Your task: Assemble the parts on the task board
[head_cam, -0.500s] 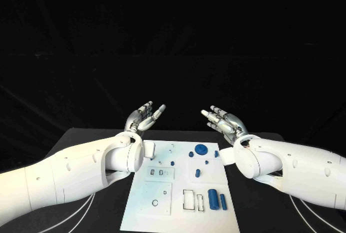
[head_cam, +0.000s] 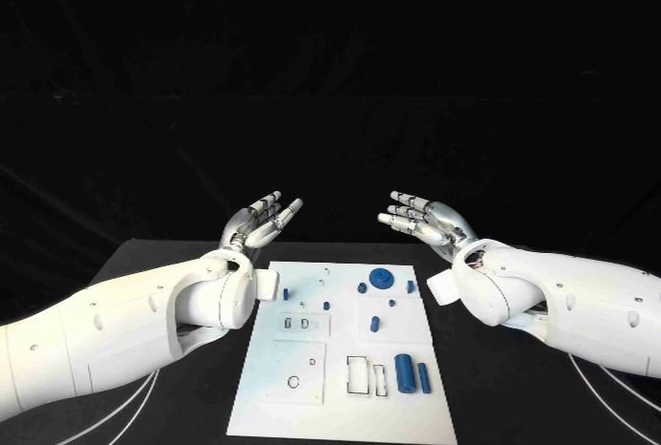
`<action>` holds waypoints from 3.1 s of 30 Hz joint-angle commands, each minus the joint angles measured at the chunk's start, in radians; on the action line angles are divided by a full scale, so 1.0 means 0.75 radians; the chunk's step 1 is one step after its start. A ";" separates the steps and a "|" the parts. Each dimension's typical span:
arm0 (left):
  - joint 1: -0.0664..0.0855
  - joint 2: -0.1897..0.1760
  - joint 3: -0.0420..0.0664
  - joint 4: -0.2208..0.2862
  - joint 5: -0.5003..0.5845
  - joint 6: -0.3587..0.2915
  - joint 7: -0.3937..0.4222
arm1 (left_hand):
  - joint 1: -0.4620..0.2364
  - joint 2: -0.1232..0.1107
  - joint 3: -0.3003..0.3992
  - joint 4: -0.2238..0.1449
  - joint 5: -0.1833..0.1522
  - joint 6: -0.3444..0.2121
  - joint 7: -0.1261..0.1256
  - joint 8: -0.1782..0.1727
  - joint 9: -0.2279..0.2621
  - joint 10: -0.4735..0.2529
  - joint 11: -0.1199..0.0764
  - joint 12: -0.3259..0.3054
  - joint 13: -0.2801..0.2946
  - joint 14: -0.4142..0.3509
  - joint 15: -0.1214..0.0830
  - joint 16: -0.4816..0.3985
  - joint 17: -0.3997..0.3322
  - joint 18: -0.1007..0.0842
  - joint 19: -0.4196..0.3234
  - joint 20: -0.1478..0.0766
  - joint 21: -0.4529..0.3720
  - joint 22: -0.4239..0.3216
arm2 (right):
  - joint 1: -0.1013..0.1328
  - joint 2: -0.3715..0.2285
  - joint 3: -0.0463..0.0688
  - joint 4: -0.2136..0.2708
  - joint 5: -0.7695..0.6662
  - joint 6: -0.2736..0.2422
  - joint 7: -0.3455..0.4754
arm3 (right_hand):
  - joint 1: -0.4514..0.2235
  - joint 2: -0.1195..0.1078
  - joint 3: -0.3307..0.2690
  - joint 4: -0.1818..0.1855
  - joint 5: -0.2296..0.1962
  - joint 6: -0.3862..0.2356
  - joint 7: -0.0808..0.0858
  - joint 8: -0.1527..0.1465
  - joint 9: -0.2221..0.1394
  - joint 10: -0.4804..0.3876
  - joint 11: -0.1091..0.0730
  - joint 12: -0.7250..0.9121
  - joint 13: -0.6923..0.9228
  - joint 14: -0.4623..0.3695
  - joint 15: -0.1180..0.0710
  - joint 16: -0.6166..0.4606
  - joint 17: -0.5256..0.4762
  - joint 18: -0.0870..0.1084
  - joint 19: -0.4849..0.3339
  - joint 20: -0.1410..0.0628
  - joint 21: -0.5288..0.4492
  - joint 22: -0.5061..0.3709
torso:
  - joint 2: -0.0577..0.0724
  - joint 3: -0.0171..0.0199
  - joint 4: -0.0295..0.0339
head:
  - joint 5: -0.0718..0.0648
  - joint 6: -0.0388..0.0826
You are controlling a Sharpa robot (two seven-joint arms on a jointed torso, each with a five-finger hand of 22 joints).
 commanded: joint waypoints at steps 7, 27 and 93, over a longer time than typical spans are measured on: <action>0.010 -0.052 0.001 0.040 -0.010 0.070 0.029 | 0.038 0.025 -0.005 -0.001 -0.001 0.146 0.183 0.023 0.013 0.167 0.029 0.018 0.013 0.151 0.020 0.027 0.015 0.027 0.090 0.004 0.036 0.015 | 0.025 -0.010 0.001 -0.013 -0.272 0.033 -0.029 | 0.139 -0.027 0.001 -0.114 -0.046 0.331 0.199 0.064 0.030 0.426 -0.022 0.059 0.029 0.425 -0.036 0.066 0.030 0.032 0.256 -0.003 0.147 0.069 | 0.024 0.0060 0.0004 | -0.002 -0.008; 0.082 -0.213 0.003 0.278 0.107 0.193 0.040 | 0.263 -0.003 -0.097 -0.182 -0.004 0.878 0.128 0.118 0.049 1.007 -0.052 0.122 0.050 1.026 -0.102 0.181 0.069 0.189 0.759 -0.007 0.285 0.094 | 0.122 0.015 0.006 -0.035 -1.427 0.255 -0.484 | 0.136 -0.135 0.070 -0.236 0.059 1.054 0.029 0.142 0.050 1.219 -0.242 0.124 0.062 1.495 -0.328 0.356 0.192 0.115 1.140 -0.224 0.632 0.262 | 0.153 -0.0041 0.0122 | -0.038 0.002; 0.140 -0.295 0.004 0.405 0.012 0.231 -0.027 | 0.289 0.017 -0.111 -0.223 -0.003 0.906 0.130 0.095 0.046 1.040 -0.055 0.090 0.048 1.060 -0.107 0.150 0.064 0.193 0.807 -0.015 0.308 0.091 | 0.089 0.196 0.000 -0.132 -1.938 0.383 -0.614 | 0.050 -0.227 0.339 -0.169 0.160 1.116 0.007 0.064 0.055 1.138 -0.250 0.089 0.093 1.572 -0.348 1.624 1.318 -0.040 1.547 -0.252 1.716 1.562 | 0.263 -0.0054 0.0275 | -0.017 0.024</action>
